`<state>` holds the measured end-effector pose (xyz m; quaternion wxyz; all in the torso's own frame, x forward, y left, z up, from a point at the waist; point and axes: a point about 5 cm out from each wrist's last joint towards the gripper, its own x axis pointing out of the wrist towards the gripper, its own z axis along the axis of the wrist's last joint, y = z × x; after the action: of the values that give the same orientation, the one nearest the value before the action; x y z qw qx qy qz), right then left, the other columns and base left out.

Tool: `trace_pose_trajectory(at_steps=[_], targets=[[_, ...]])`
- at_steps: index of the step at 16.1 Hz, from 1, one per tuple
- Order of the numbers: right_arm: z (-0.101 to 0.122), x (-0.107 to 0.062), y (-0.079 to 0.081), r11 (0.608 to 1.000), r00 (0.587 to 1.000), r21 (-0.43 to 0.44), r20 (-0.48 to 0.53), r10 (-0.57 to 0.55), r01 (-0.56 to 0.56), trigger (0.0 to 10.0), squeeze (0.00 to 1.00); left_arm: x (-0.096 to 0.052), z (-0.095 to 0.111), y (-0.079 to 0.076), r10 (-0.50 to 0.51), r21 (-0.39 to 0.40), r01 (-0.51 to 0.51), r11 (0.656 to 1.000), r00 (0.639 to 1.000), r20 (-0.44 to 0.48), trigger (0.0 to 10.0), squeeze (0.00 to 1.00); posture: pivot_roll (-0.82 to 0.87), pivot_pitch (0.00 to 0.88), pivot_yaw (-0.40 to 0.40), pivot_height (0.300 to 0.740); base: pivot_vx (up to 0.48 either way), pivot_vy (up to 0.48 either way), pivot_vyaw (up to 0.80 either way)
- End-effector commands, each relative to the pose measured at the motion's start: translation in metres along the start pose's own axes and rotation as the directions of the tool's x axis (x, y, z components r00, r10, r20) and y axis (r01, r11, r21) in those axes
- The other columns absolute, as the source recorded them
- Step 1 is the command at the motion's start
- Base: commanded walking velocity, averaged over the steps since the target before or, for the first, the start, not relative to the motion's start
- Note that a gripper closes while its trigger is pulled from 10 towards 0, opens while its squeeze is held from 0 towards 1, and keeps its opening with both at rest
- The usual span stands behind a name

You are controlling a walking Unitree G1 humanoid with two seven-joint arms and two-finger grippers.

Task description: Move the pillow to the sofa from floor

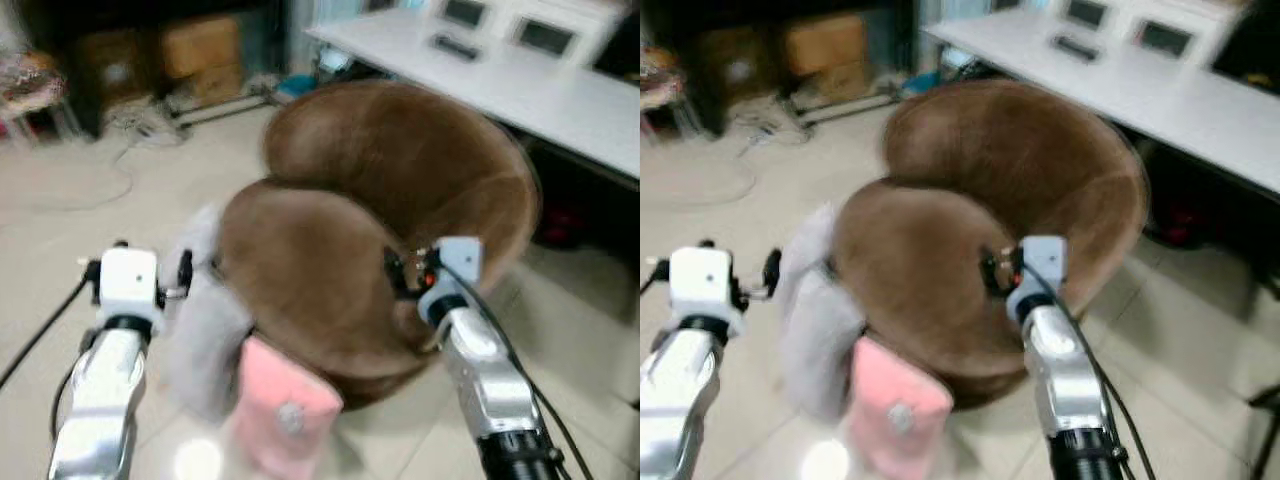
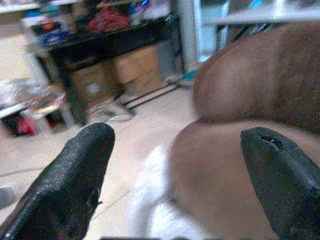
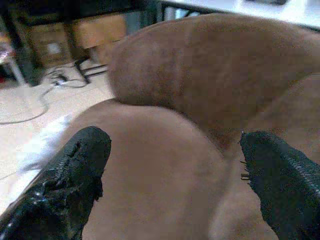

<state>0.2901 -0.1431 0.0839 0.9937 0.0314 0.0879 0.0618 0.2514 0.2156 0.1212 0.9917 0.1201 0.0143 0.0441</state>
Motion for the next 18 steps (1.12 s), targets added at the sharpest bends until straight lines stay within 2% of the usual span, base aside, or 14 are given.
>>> trace_pose_trajectory(at_steps=[1, 3, 7, 9, 14, 18], targets=[[-0.001, -0.003, -0.009, 1.000, 1.000, -0.009, -0.002, -0.004, 0.004, 10.0, 0.00, -0.001, 0.002, -0.010, -0.035, -0.001, 0.035, 0.999, 0.999, 0.009, 10.0, 0.00, 0.07, 0.000, -0.074, 0.740, 0.322, 0.000, 0.00], [0.001, -0.004, -0.004, 0.999, 0.999, -0.030, 0.010, 0.032, -0.031, 10.0, 0.00, -0.001, 0.002, -0.010, -0.036, -0.002, 0.036, 0.999, 0.999, 0.009, 10.0, 0.00, 0.07, 0.000, -0.074, 0.740, 0.317, 0.000, 0.80], [0.000, -0.007, -0.007, 0.998, 0.998, -0.033, 0.009, 0.058, -0.057, 10.0, 0.00, -0.001, 0.001, -0.011, -0.038, -0.002, 0.038, 0.999, 0.999, 0.009, 10.0, 0.00, 0.07, 0.000, -0.074, 0.740, 0.309, 0.000, 0.80], [-0.001, -0.009, -0.010, 0.998, 0.998, 0.016, 0.022, 0.054, -0.054, 10.0, 0.00, 0.000, 0.000, -0.013, -0.044, -0.002, 0.044, 0.999, 0.999, 0.008, 10.0, 0.00, 0.07, 0.000, -0.074, 0.740, 0.300, 0.000, 0.00], [-0.006, -0.011, -0.012, 0.997, 0.997, 0.013, -0.006, 0.079, -0.079, 10.0, 0.00, -0.004, -0.004, -0.015, -0.038, 0.003, 0.038, 0.999, 0.999, 0.004, 10.0, 0.00, 0.07, 0.000, -0.077, 0.740, 0.058, 0.000, 0.00], [-0.008, -0.010, -0.014, 0.998, 0.998, 0.022, -0.010, 0.063, -0.063, 10.0, 0.00, -0.005, -0.007, -0.014, -0.030, 0.002, 0.030, 1.000, 1.000, 0.001, 10.0, 0.00, 0.07, 0.000, -0.087, 0.700, 0.000, 0.000, 0.00]])
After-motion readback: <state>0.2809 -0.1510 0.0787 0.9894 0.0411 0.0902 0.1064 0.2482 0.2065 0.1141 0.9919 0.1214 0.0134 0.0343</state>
